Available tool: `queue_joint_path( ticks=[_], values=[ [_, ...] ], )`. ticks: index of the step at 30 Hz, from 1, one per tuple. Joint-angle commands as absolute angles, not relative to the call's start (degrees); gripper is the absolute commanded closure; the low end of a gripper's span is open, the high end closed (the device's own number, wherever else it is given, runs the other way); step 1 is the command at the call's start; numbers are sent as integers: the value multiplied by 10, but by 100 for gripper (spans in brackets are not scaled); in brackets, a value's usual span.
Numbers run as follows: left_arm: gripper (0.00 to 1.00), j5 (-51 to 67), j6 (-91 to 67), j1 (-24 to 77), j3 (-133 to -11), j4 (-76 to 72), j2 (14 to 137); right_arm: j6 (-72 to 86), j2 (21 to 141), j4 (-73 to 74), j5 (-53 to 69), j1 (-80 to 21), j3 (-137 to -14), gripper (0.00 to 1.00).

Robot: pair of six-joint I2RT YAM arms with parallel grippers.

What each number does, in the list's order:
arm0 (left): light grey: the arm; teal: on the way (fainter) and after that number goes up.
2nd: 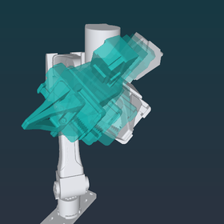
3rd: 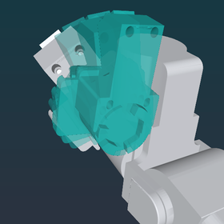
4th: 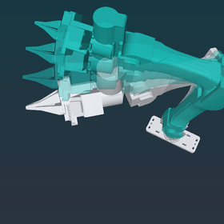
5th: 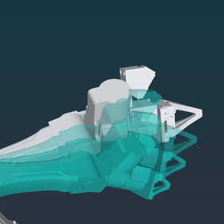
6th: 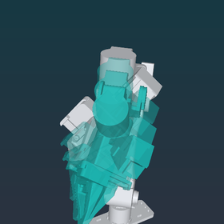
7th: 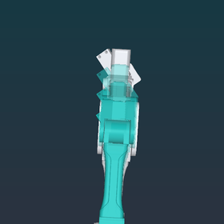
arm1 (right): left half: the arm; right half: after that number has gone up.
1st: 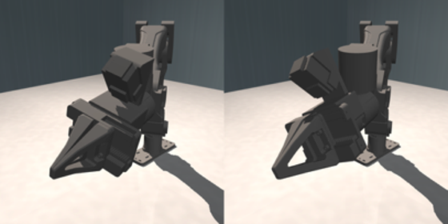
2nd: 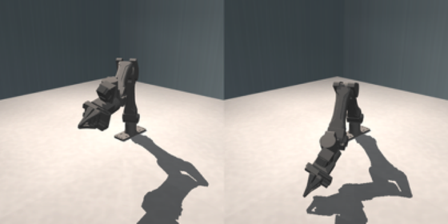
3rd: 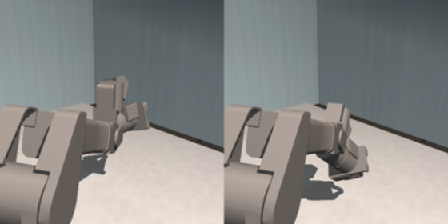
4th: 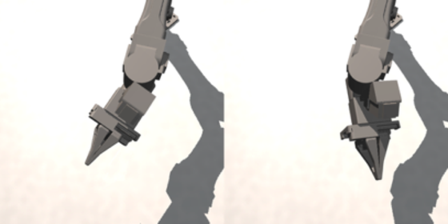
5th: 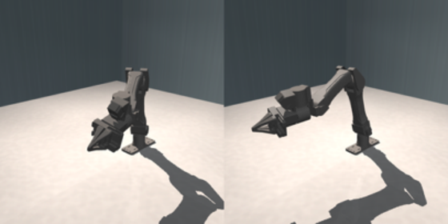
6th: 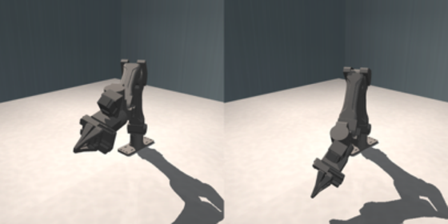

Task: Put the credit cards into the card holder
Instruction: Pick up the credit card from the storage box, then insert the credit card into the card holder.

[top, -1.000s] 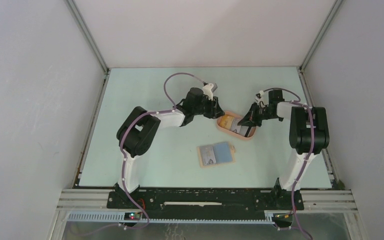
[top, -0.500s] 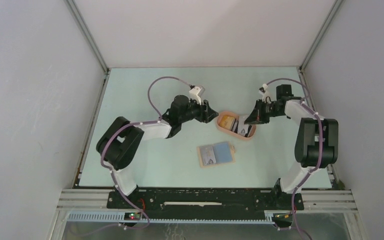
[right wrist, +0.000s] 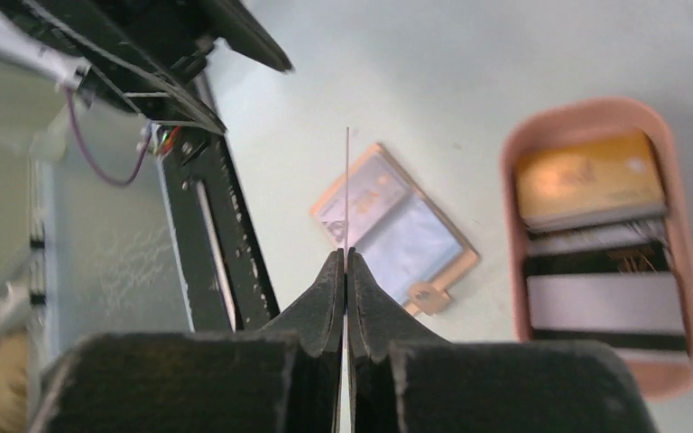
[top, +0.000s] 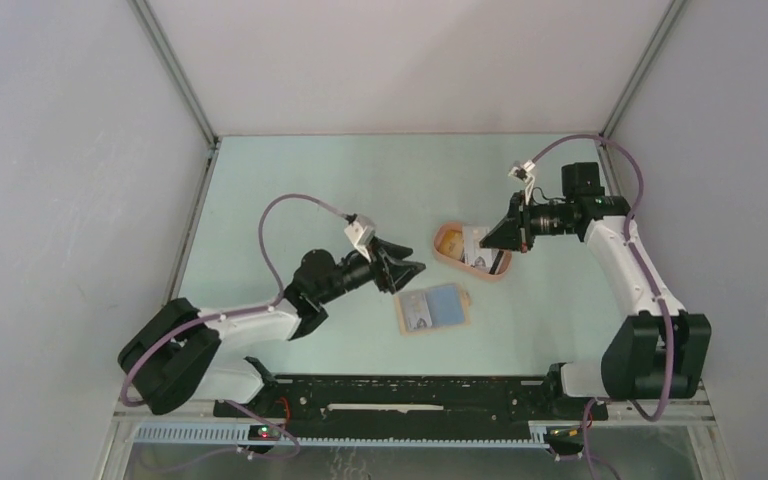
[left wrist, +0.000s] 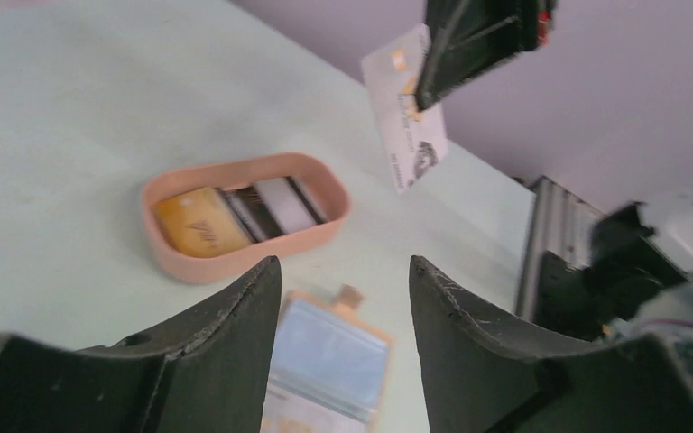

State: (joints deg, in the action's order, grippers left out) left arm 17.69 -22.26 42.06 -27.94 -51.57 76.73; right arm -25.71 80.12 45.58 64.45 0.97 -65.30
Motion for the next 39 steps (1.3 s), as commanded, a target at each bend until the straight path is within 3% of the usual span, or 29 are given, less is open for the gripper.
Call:
queue_joint_path(
  ticks=[1,7,13,27,39],
  values=[
    [39,170,-204,479,-207,-636,706,-420,736,526,730,-45,-657,98],
    [39,144,-159,562,-112,-830,731,-581,709,612,774,-120,-651,100],
    [41,136,-147,600,-124,-867,779,-713,722,690,790,-166,-646,100],
    [54,123,-186,613,-174,-868,807,-622,753,619,771,-202,-639,100],
    [83,94,-200,613,-182,-868,796,-540,760,570,753,-206,-640,100]
  ],
)
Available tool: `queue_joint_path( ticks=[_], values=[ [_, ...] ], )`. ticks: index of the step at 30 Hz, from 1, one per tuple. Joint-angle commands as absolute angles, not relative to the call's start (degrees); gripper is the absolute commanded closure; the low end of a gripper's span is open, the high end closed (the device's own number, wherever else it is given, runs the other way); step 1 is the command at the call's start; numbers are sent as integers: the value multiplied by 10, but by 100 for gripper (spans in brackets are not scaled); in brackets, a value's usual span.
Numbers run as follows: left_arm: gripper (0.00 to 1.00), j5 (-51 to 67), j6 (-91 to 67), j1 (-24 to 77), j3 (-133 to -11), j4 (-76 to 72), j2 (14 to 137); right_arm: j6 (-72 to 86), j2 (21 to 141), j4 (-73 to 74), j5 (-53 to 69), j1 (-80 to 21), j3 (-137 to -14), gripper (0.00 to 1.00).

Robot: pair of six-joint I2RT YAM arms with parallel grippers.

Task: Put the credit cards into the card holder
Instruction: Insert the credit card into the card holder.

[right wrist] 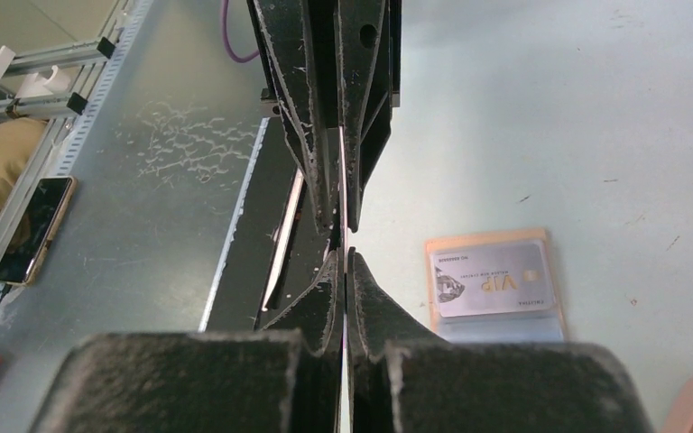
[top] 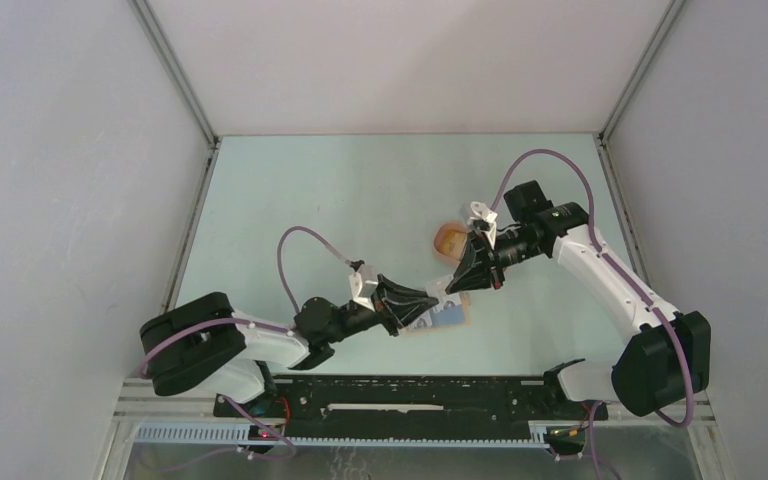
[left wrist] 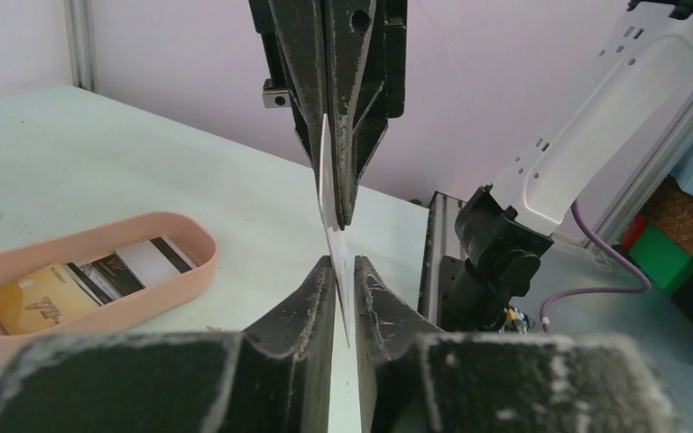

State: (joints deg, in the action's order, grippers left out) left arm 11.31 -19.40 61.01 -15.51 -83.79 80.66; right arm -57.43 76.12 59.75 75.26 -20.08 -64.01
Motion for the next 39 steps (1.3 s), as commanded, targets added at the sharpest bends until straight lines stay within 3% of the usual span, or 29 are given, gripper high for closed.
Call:
queue_joint_path(
  ticks=[1,10,12,14,19,24,27,31,39],
  values=[
    [85,91,-202,613,-182,-868,798,-538,761,569,755,-206,-639,100],
    [84,87,-238,613,-197,-869,814,-519,756,552,757,-206,-632,100],
    [97,92,-247,612,-200,-868,817,-519,756,553,757,-206,-633,99],
    [100,100,-260,610,-199,-868,820,-519,755,553,755,-206,-632,89],
    [100,130,-336,577,-174,-868,823,-521,742,558,736,-200,-632,53],
    [100,209,-462,514,-146,-867,833,-512,718,551,696,-164,-632,42],
    [100,237,-496,491,-124,-864,841,-497,703,542,661,-136,-632,43],
    [100,264,-531,463,-103,-822,850,-486,695,524,598,-127,-622,52],
    [100,199,-490,451,-143,-533,804,-424,773,466,450,-189,-604,72]
  ],
)
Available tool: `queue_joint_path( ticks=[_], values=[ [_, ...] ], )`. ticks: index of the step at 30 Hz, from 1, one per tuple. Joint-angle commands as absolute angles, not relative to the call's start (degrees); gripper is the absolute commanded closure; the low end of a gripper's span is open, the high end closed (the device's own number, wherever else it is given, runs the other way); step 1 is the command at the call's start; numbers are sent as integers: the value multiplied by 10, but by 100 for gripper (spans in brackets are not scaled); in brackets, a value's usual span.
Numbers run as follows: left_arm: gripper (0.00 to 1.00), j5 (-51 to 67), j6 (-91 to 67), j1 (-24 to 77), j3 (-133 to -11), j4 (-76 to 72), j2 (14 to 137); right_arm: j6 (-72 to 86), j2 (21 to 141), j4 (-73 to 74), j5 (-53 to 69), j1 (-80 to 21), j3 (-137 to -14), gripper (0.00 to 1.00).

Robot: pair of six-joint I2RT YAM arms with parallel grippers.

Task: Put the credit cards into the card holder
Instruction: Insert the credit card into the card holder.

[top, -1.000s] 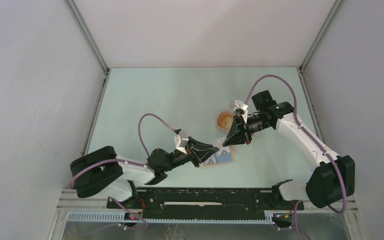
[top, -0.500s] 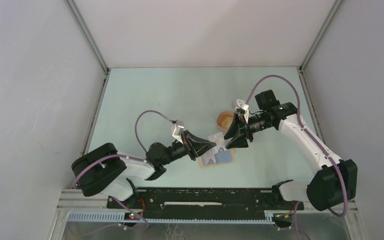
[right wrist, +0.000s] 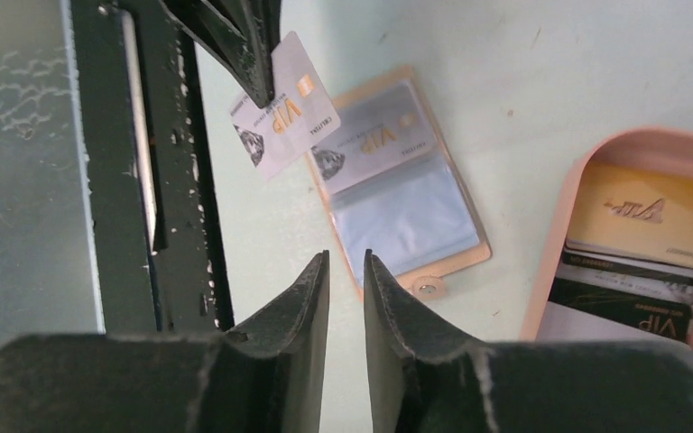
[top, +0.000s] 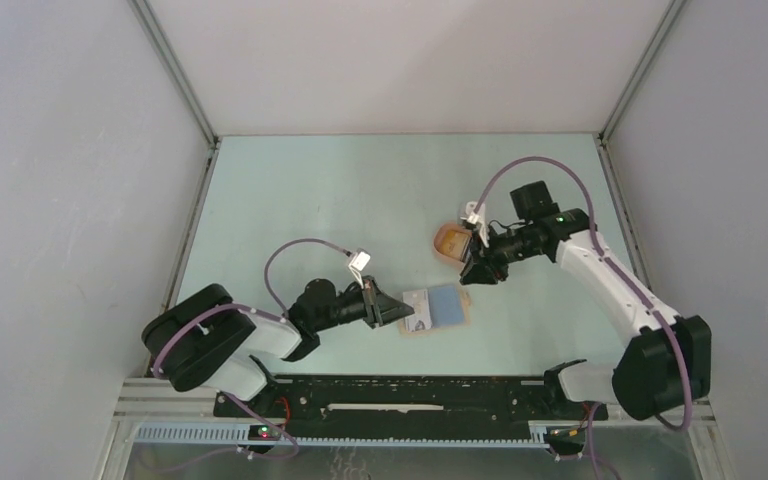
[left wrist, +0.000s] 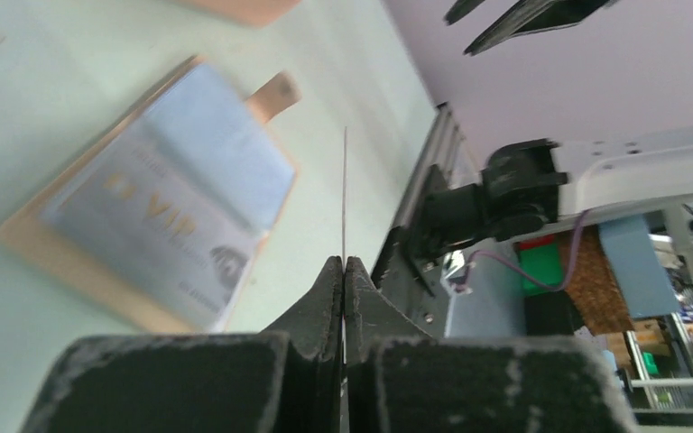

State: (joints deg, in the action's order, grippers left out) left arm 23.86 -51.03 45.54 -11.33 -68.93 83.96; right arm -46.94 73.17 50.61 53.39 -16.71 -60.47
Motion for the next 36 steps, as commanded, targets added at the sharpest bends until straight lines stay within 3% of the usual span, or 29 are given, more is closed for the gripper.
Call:
queue_joint_path(
  ticks=[1,6,9,16,36],
  values=[
    [100,179,-480,452,-148,-512,794,-414,788,464,444,-194,-606,75],
    [100,95,-500,455,-157,-538,796,-345,878,460,436,-203,-624,93],
    [100,68,-544,459,-150,-621,842,-325,911,459,442,-205,-627,97],
    [100,9,-616,483,-142,-800,962,-348,940,470,417,-227,-632,98],
    [100,-96,-634,528,-150,-802,1037,-354,976,463,339,-263,-631,99]
  ],
)
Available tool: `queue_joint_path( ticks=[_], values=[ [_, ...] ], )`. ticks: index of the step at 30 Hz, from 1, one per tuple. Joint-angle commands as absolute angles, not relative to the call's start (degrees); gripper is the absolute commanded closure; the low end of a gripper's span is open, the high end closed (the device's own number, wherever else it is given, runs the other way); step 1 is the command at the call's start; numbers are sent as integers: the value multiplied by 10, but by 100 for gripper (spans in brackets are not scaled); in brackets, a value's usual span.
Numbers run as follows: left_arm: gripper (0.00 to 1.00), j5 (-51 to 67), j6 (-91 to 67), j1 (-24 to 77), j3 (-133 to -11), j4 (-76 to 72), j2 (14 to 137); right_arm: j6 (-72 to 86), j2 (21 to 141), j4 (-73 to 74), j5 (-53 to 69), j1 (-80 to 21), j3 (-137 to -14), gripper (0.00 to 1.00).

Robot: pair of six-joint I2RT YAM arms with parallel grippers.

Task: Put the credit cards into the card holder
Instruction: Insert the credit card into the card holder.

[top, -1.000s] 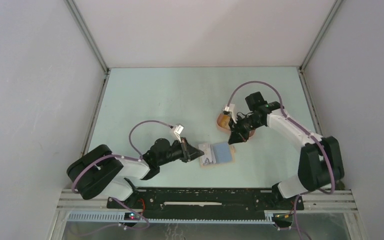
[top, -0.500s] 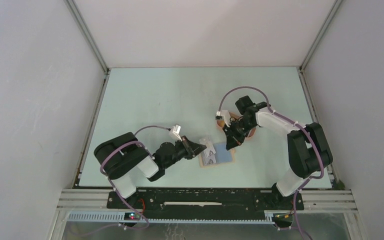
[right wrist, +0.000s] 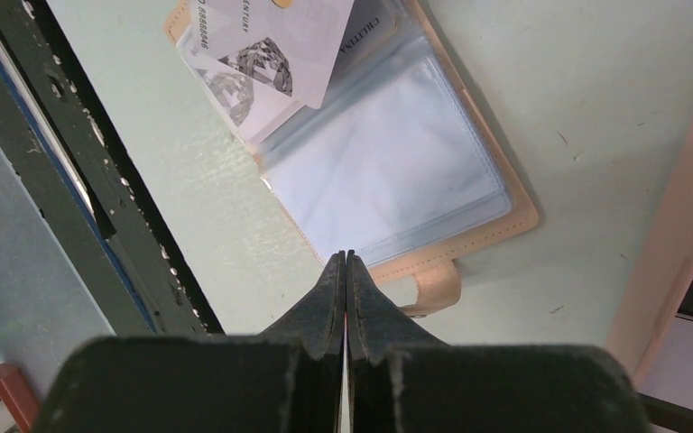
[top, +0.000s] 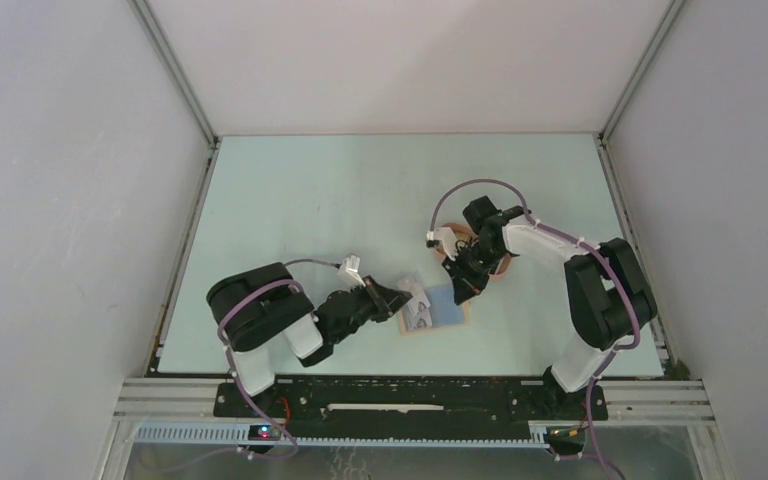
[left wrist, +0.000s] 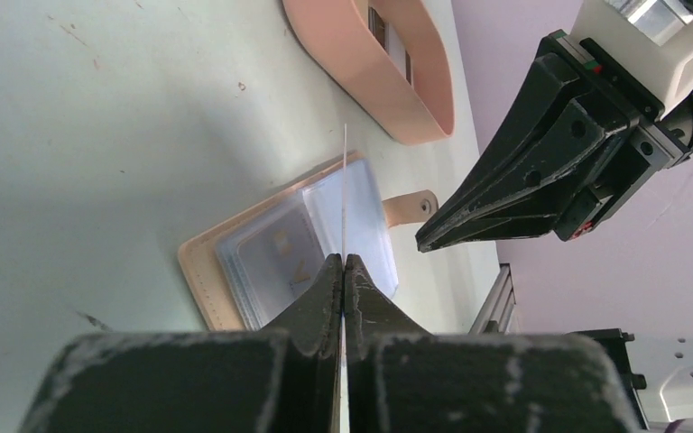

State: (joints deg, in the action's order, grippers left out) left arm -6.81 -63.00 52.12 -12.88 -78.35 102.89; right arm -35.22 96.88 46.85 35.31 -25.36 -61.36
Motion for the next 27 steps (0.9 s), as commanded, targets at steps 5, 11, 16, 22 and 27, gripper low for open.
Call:
queue_joint_path(
  ticks=[5,11,16,22,27],
  values=[
    [100,-97,-640,535,-158,-799,1054,-353,981,462,333,-268,-631,99],
    [100,-104,-648,541,-162,-797,1066,-350,986,462,327,-269,-632,99],
    [100,-112,-652,545,-159,-785,1064,-351,989,467,328,-271,-634,99],
    [100,-106,-664,549,-164,-762,1061,-348,991,466,323,-273,-635,99],
    [100,-99,-682,554,-165,-748,1061,-345,994,464,315,-276,-635,99]
  ],
)
